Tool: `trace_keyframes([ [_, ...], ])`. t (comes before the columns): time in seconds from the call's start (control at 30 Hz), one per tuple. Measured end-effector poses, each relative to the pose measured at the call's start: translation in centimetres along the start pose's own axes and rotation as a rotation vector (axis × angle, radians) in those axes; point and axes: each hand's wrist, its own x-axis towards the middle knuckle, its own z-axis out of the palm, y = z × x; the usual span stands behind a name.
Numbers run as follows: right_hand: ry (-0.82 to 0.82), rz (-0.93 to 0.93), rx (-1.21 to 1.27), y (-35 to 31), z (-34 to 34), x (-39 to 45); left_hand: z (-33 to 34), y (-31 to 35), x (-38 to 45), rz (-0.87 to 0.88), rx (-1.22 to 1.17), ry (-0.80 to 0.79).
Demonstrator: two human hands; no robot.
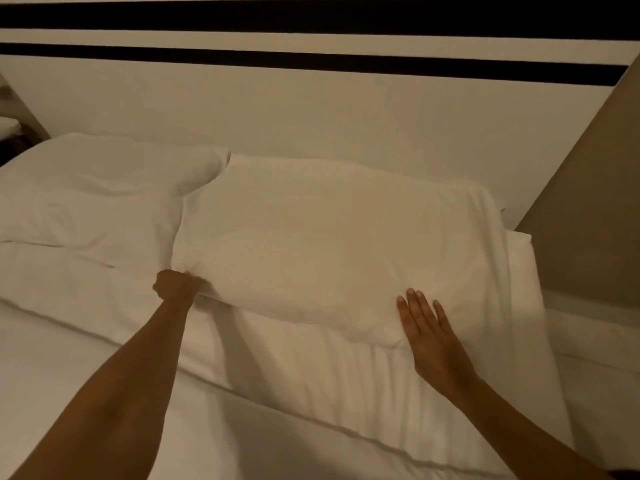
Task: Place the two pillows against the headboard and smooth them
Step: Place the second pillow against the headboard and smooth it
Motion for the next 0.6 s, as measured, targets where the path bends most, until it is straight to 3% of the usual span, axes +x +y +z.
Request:
trace_keyframes([
  [0.3, -0.071, -0.063, 0.003, 0.7, 0.0, 0.2, -1.1, -0.3, 2.0, 0.061, 0.062, -0.004],
  [0.43, -0.167, -0.031, 0.095, 0.2, -1.3, 0.4, -1.8, 0.5, 1.6, 0.116, 0.236, -0.022],
  [0.6, -0.091, 0.08, 0.201, -1.1, -3.4, 3.9, 0.2, 4.8, -1.4, 0.459, 0.281, 0.116],
])
